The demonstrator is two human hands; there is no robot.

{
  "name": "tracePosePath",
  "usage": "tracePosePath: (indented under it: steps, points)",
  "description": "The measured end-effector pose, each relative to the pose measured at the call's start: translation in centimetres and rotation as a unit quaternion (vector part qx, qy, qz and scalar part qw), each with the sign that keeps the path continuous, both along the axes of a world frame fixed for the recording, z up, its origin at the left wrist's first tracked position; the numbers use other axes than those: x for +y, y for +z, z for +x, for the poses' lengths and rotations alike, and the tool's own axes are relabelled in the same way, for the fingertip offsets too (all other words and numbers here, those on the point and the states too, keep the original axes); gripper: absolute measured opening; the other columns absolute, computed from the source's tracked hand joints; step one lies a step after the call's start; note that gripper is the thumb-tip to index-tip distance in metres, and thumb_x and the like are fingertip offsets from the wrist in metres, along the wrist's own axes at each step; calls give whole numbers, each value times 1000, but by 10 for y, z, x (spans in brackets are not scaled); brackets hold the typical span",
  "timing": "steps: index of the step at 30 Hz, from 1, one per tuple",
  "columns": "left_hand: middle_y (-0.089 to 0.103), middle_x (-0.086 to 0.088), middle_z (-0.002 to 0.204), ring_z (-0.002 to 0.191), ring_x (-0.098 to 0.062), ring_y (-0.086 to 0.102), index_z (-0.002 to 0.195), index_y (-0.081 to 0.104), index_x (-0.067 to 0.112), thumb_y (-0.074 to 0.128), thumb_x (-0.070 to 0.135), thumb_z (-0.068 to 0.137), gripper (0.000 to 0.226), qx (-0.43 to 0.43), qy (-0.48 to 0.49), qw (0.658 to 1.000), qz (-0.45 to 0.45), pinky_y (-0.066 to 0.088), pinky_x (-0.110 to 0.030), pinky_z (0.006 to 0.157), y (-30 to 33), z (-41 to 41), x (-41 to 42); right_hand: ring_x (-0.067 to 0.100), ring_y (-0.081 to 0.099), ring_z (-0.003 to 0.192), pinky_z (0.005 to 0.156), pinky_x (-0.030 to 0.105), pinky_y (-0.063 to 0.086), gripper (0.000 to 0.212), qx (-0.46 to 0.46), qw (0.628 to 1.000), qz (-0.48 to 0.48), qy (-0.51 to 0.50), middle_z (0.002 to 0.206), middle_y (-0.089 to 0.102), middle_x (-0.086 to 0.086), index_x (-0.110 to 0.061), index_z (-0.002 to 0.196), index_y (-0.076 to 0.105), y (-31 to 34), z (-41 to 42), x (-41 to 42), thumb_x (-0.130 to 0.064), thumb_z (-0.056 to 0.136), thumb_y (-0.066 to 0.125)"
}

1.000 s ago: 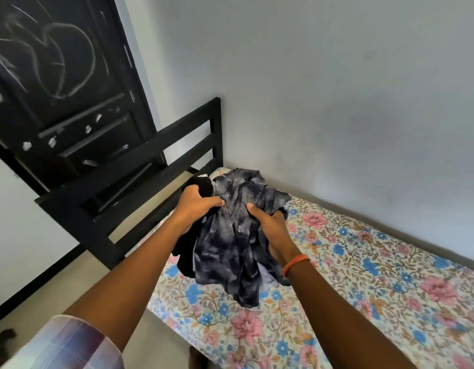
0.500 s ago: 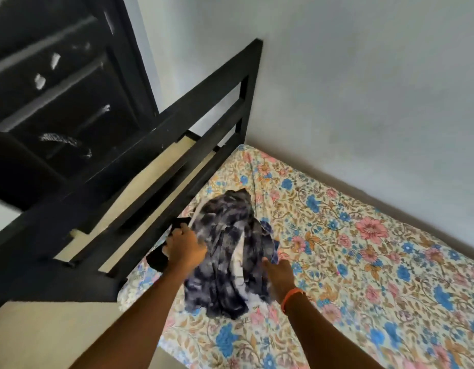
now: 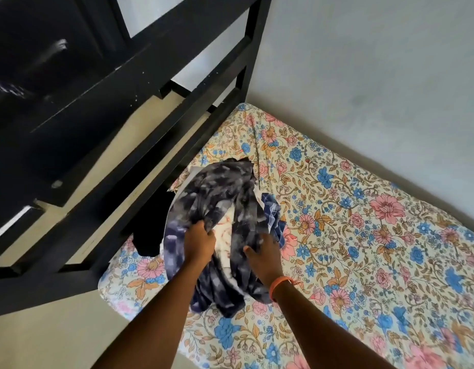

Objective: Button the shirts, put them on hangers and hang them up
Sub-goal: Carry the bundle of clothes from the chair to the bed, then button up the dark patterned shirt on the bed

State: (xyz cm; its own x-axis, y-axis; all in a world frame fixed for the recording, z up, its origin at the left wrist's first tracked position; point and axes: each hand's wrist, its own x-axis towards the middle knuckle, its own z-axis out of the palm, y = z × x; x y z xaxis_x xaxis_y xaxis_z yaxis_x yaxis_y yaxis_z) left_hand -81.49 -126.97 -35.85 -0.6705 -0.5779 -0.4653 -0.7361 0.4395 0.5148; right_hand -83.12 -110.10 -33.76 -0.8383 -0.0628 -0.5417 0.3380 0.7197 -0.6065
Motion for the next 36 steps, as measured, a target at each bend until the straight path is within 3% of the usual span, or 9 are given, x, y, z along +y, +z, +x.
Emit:
tracePosePath:
  steps: [5, 9, 13, 16, 20, 26, 29, 31, 36]
  points:
    - [67, -6, 85, 78, -27, 64, 94, 58, 13, 68, 25, 88, 17, 106, -16, 993, 38, 50, -35, 61, 62, 14, 29, 28, 60, 86, 69, 29, 47, 28, 11, 986, -102, -128, 85, 65, 3, -12, 93, 63, 50, 0, 3, -40, 95, 61]
    - [61, 12, 82, 76, -8, 61, 92, 51, 24, 68, 20, 88, 18, 145, -101, 979, 99, 48, -19, 58, 135, 25, 91, 29, 68, 91, 81, 42, 56, 53, -160, 913, -320, -196, 102, 73, 16, -7, 109, 73, 110, -12, 23, -55, 94, 57]
    - [66, 4, 90, 82, -8, 64, 100, 54, 23, 66, 23, 82, 22, 152, -207, 941, 223, 56, -40, 76, 194, 53, 160, 41, 66, 99, 94, 52, 54, 37, -206, 870, -403, -195, 114, 66, 32, 11, 120, 62, 160, -16, 80, -14, 94, 61]
    - [60, 1, 86, 73, -2, 53, 96, 60, 25, 79, 32, 70, 34, 175, -232, 918, 271, 49, -28, 69, 225, 83, 190, 39, 66, 89, 89, 53, 53, 30, -152, 880, -410, -185, 101, 66, 29, 12, 108, 64, 194, -7, 137, 8, 83, 47]
    - [59, 0, 97, 84, -10, 57, 100, 63, 19, 69, 14, 71, 29, 307, -55, 943, 114, 47, -34, 76, 264, 121, 216, 40, 64, 86, 85, 53, 52, 29, -144, 892, -416, -104, 88, 65, 27, -3, 93, 71, 240, 21, 222, 6, 82, 46]
    - [28, -12, 153, 136, -38, 30, 154, 11, 42, 58, -9, 72, 108, 247, -270, 907, -210, 44, -49, 98, 341, 164, 307, 45, 60, 95, 91, 55, 51, 27, -174, 923, -341, 42, 107, 63, 34, 5, 104, 64, 312, 76, 346, -13, 86, 57]
    - [38, -14, 151, 130, -41, 36, 147, 42, 32, 65, -2, 78, 81, 261, -346, 869, -237, 46, -48, 89, 357, 168, 372, 30, 58, 68, 67, 35, 51, 32, -177, 928, -323, 49, 75, 65, 18, -2, 73, 64, 354, 95, 391, -3, 98, 44]
    - [62, -14, 124, 113, -36, 54, 112, 73, 16, 73, 0, 76, 40, 287, -367, 870, -164, 51, -46, 85, 357, 172, 404, 22, 56, 56, 55, 27, 48, 51, -182, 915, -354, 70, 62, 60, 9, -10, 56, 66, 370, 106, 416, 6, 95, 38]
    - [64, -14, 73, 71, -27, 61, 74, 68, 4, 58, 4, 84, 15, 329, -296, 895, -48, 48, -43, 67, 370, 211, 462, 18, 51, 52, 53, 27, 42, 38, -128, 928, -309, 164, 55, 56, 2, -13, 56, 58, 391, 127, 470, 10, 82, 45]
